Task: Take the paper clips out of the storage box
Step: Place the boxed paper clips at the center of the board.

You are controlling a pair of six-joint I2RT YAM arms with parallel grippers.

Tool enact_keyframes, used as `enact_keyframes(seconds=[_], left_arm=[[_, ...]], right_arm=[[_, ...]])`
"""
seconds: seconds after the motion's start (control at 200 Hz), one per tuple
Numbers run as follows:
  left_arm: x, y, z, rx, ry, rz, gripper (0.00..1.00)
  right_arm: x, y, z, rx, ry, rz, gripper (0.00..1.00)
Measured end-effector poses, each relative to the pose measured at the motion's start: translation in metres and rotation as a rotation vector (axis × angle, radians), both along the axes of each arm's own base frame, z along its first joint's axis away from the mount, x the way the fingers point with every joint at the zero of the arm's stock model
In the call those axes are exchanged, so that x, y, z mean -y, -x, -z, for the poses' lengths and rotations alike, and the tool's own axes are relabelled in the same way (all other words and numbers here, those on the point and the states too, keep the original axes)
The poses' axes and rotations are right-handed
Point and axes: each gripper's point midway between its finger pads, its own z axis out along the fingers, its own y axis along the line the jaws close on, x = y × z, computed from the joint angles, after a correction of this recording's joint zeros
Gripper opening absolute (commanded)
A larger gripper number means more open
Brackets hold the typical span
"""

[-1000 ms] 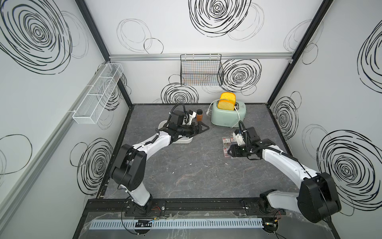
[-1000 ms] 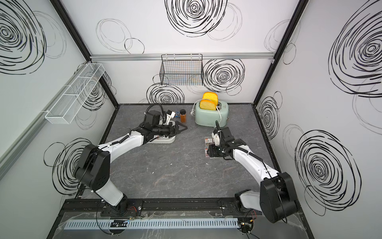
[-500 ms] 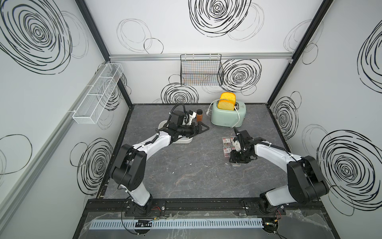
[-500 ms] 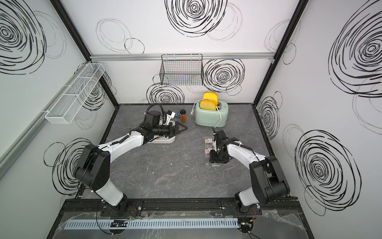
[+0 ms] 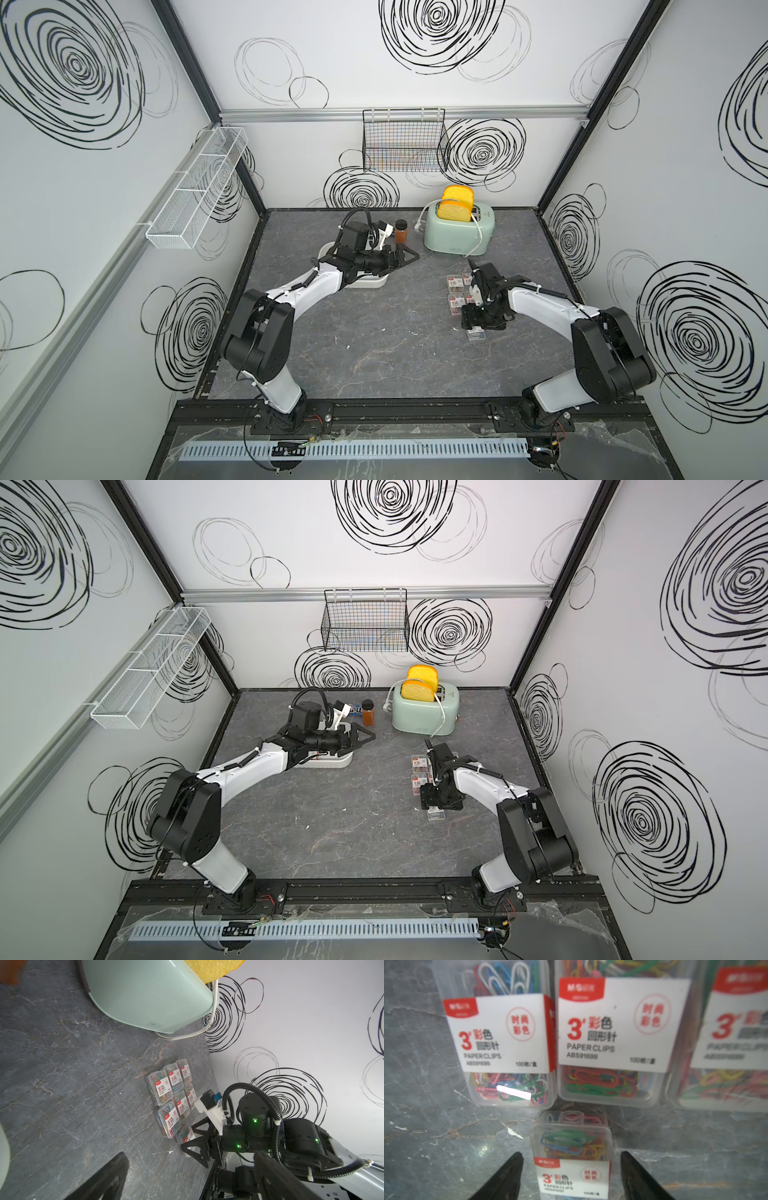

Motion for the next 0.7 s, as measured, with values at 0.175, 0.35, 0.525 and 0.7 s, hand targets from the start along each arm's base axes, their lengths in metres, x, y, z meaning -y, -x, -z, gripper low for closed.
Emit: enact_keyframes(seconds=[0.175,0.35,0.525,0.7], left_arm=[[0.0002,0.0003,-0.0002,-0.001,0.002,0.002,0.98],[0.0006,0.0009,-0.0006,-0.004,0.005,0.004,0.99],[0.001,0.0019,-0.0013,-0.01,0.011,0.009,0.99],[0.0013,0.002,-0.0023,-0.012,0.017,0.01,0.99]], right_arm=[[0.001,-0.0002,0.0008,-0.001,0.006,0.002,0.71],[0.0029,-0.0008,0.0018,0.0,0.02,0.01,0.58],[0.0035,-0.0022,0.0022,-0.002,0.028,0.011,0.54],[0.0048,-0.0036,0.0018,0.002,0.036,0.017,0.5]])
